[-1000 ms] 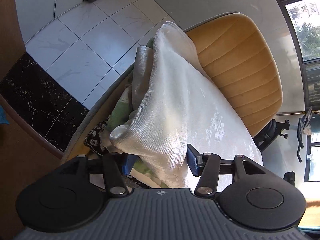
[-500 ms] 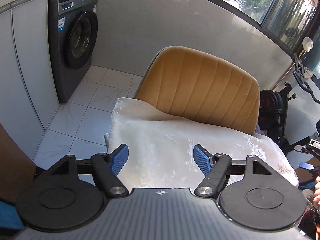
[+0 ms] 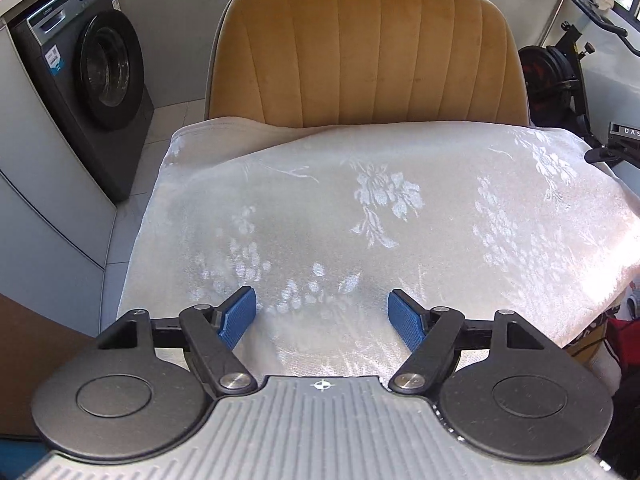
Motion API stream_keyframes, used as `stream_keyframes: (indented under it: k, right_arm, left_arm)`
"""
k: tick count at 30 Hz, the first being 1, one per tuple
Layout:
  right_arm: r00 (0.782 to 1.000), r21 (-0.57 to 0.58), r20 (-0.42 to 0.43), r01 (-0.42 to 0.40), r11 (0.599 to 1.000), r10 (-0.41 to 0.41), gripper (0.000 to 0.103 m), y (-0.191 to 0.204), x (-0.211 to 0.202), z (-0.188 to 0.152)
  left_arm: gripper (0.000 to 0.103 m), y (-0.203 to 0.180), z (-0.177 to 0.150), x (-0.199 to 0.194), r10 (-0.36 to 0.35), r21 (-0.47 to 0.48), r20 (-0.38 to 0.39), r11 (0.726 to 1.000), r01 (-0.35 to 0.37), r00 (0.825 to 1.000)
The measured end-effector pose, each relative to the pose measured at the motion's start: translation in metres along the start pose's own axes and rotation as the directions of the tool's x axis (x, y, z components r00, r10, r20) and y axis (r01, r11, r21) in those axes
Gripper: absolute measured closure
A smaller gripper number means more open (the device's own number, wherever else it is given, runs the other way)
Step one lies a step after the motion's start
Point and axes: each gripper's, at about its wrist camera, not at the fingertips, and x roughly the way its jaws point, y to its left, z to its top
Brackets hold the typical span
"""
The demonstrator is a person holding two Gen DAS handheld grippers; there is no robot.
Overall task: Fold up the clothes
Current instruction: 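Open both grippers and press the jacket flat on the stack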
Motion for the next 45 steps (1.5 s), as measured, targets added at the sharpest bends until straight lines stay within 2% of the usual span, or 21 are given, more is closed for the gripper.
stream_keyframes:
  k: [4, 9, 13, 15, 18, 22, 24, 27, 29, 32, 37, 43, 45]
  right_arm:
    - [0.999, 0.046, 0.041, 0.010, 0.999, -0.012, 0.016, -0.012, -0.026, 0.003]
    - [0.993, -0.101, 0.101, -0.050, 0.994, 0.060, 0.016, -0.004, -0.071, -0.006]
    - [0.992, -0.237, 0.099, -0.053, 0.970, 0.079, 0.015, 0.006, -0.092, -0.034]
    - [0.994, -0.247, 0.083, -0.049, 0.968, 0.072, 0.015, 0.005, -0.093, -0.049]
    - [0.995, -0.262, 0.090, -0.015, 0.965, 0.040, 0.016, 0.007, -0.098, -0.077]
    - [0.983, -0.384, 0.173, 0.012, 0.923, 0.059, 0.015, 0.030, -0.119, -0.105]
    - [0.978, -0.455, 0.187, 0.007, 0.891, 0.089, 0.009, 0.044, -0.125, -0.116]
    - [0.974, -0.551, 0.205, 0.035, 0.834, 0.095, 0.009, 0.067, -0.122, -0.128]
    - [0.971, -0.579, 0.221, 0.054, 0.813, 0.093, 0.009, 0.075, -0.120, -0.132]
    - [0.971, -0.598, 0.216, 0.050, 0.800, 0.101, 0.009, 0.076, -0.118, -0.134]
    - [0.973, -0.625, 0.203, 0.038, 0.780, 0.115, 0.003, 0.076, -0.114, -0.138]
    - [0.974, -0.657, 0.186, 0.024, 0.754, 0.131, 0.003, 0.077, -0.110, -0.143]
    - [0.987, -0.637, 0.136, 0.021, 0.770, 0.086, 0.003, 0.069, -0.093, -0.141]
  left_arm:
    - [0.028, 0.014, 0.004, 0.000, -0.049, -0.061, -0.005, 0.997, 0.049, 0.999]
    - [0.028, 0.015, 0.001, -0.006, -0.076, -0.042, -0.010, 0.996, 0.075, 0.997]
    - [0.028, 0.021, 0.002, -0.016, -0.079, -0.084, 0.018, 0.993, 0.081, 0.997]
    - [0.028, 0.025, 0.003, -0.021, -0.077, -0.109, 0.035, 0.991, 0.081, 0.996]
    - [0.028, 0.021, 0.001, -0.038, -0.051, -0.090, 0.072, 0.994, 0.057, 0.996]
    - [0.020, 0.013, -0.008, -0.053, -0.069, -0.059, 0.102, 0.995, 0.075, 0.992]
    - [0.018, 0.007, -0.014, -0.049, -0.060, -0.034, 0.084, 0.997, 0.063, 0.995]
    - [0.018, 0.000, -0.024, -0.040, -0.035, -0.006, 0.057, 0.999, 0.036, 0.998]
    - [0.018, -0.003, -0.030, -0.036, -0.023, 0.011, 0.052, 1.000, 0.022, 0.998]
    - [0.018, -0.002, -0.033, -0.026, 0.007, 0.026, 0.034, 1.000, -0.008, 0.999]
    - [0.016, 0.010, -0.032, -0.017, -0.009, -0.054, 0.014, 0.998, 0.009, 1.000]
    - [0.009, 0.013, -0.035, -0.012, -0.003, -0.063, 0.003, 0.998, 0.004, 1.000]
    - [0.008, 0.013, -0.036, -0.011, -0.002, -0.066, -0.001, 0.998, 0.002, 1.000]
